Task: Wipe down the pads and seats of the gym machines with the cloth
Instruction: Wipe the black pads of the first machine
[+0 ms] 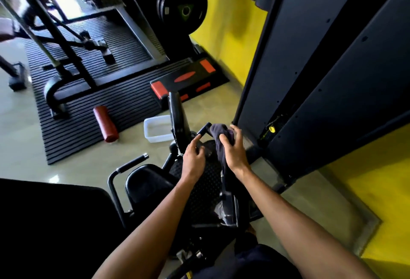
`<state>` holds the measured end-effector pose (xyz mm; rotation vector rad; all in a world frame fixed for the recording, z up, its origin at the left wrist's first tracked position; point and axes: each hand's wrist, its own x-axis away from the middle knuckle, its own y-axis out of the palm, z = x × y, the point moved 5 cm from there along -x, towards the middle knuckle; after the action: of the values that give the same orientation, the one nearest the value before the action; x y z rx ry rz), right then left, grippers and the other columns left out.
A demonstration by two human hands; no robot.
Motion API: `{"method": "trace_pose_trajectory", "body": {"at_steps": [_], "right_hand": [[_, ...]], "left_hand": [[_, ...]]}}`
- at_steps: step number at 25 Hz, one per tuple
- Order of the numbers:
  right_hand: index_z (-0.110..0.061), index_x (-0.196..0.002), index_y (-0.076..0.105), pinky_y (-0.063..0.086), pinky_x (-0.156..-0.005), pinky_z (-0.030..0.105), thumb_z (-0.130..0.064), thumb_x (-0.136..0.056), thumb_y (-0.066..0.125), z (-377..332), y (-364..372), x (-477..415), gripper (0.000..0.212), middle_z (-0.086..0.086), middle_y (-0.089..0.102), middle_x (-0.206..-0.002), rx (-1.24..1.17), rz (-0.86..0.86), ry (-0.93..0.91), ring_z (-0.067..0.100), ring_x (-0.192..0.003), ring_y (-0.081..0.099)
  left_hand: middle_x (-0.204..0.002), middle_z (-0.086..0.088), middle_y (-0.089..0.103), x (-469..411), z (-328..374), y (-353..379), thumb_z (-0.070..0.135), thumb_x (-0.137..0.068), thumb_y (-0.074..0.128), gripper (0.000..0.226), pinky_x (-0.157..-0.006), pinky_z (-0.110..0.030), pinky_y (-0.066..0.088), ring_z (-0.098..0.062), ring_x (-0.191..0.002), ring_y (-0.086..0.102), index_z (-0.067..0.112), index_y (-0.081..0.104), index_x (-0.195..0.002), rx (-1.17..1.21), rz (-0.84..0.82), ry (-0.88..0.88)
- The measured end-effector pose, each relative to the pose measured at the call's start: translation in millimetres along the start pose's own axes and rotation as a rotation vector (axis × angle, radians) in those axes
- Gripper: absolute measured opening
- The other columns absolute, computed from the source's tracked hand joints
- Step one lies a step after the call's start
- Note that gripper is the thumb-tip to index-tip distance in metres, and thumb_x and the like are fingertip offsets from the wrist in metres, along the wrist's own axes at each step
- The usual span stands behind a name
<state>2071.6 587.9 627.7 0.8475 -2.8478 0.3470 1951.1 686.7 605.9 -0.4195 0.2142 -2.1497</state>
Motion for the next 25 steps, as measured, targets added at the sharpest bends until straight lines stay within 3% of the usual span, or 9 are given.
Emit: {"method": "trace_pose_trajectory", "body": {"at_steps": [2,4,6,8,12,15,18,22,25], "right_hand": [[-0.021,-0.134,0.047,0.039,-0.086,0.022,-0.028,-0.099,0.063,-3,17,-5,0.039,-0.003,0.056,-0.123,0.033,-0.018,0.017,0.016,-0.111,0.055],[-0.015,-0.133,0.046,0.038,-0.084,0.022,-0.026,-0.100,0.063,-4,33,-11,0.039,-0.001,0.057,-0.121,0.035,-0.045,0.028,0.018,-0.111,0.055],[-0.011,-0.129,0.045,0.039,-0.084,0.022,-0.022,-0.100,0.062,0,48,-21,0.035,-0.002,0.056,-0.115,0.009,-0.054,0.027,0.019,-0.108,0.056],[-0.012,-0.123,0.045,0.039,-0.082,0.023,-0.020,-0.101,0.061,5,65,-34,0.029,-0.001,0.057,-0.111,-0.008,-0.059,0.038,0.020,-0.103,0.056],[-0.016,-0.128,0.048,0.043,-0.088,0.026,-0.024,-0.102,0.058,14,105,-67,0.029,0.005,0.063,-0.122,-0.042,-0.137,0.063,0.020,-0.109,0.060],[-0.022,-0.143,0.048,0.043,-0.100,0.025,-0.037,-0.100,0.058,19,129,-88,0.047,-0.001,0.059,-0.138,-0.010,-0.158,-0.005,0.014,-0.123,0.056],[-0.026,-0.155,0.038,0.033,-0.110,0.017,-0.045,-0.094,0.051,32,148,-100,0.065,-0.009,0.045,-0.149,0.066,-0.229,-0.113,0.005,-0.136,0.043],[-0.025,-0.149,0.049,0.023,-0.106,0.002,-0.040,-0.096,0.055,26,167,-125,0.056,0.010,0.046,-0.150,0.199,-0.232,-0.309,0.018,-0.138,0.044],[-0.024,-0.139,0.061,0.027,-0.106,0.006,-0.022,-0.093,0.069,-1,193,-181,0.046,0.013,0.049,-0.142,0.183,-0.188,-0.287,0.023,-0.134,0.048]], "left_hand": [[-0.135,0.001,0.062,-14,2,-17,0.013,-0.098,0.053,0.046,-0.097,-0.015,0.043,-0.009,-0.115,0.058,0.023,0.054,-0.143,0.000,0.060,0.006],[-0.138,-0.001,0.060,-29,2,-31,0.013,-0.098,0.054,0.046,-0.107,-0.028,0.042,-0.016,-0.123,0.056,0.022,0.054,-0.143,-0.008,0.120,-0.005],[-0.140,-0.004,0.058,-46,2,-40,0.013,-0.099,0.054,0.045,-0.111,-0.031,0.038,-0.019,-0.128,0.053,0.020,0.054,-0.143,-0.017,0.165,-0.015],[-0.142,-0.006,0.055,-68,3,-47,0.014,-0.099,0.052,0.044,-0.114,-0.032,0.033,-0.020,-0.134,0.047,0.018,0.054,-0.142,-0.037,0.215,-0.028],[-0.149,-0.007,0.049,-114,-3,-54,0.021,-0.103,0.046,0.042,-0.119,-0.039,0.026,-0.021,-0.142,0.038,0.017,0.053,-0.144,-0.035,0.297,-0.119],[-0.156,-0.005,0.042,-141,-16,-52,0.026,-0.107,0.039,0.044,-0.123,-0.038,0.020,-0.017,-0.147,0.030,0.015,0.048,-0.148,-0.030,0.263,-0.145],[-0.157,0.002,0.041,-152,-32,-42,0.027,-0.109,0.035,0.044,-0.124,-0.033,0.022,-0.008,-0.146,0.033,0.018,0.043,-0.151,0.161,0.241,-0.179],[-0.158,0.003,0.038,-157,-46,-33,0.014,-0.108,0.036,0.046,-0.123,-0.029,0.021,-0.005,-0.145,0.032,0.017,0.039,-0.153,0.262,0.255,-0.169],[-0.157,0.002,0.040,-164,-49,-36,0.007,-0.105,0.038,0.048,-0.123,-0.030,0.023,-0.004,-0.144,0.034,0.018,0.041,-0.152,0.310,0.257,-0.161]]}}
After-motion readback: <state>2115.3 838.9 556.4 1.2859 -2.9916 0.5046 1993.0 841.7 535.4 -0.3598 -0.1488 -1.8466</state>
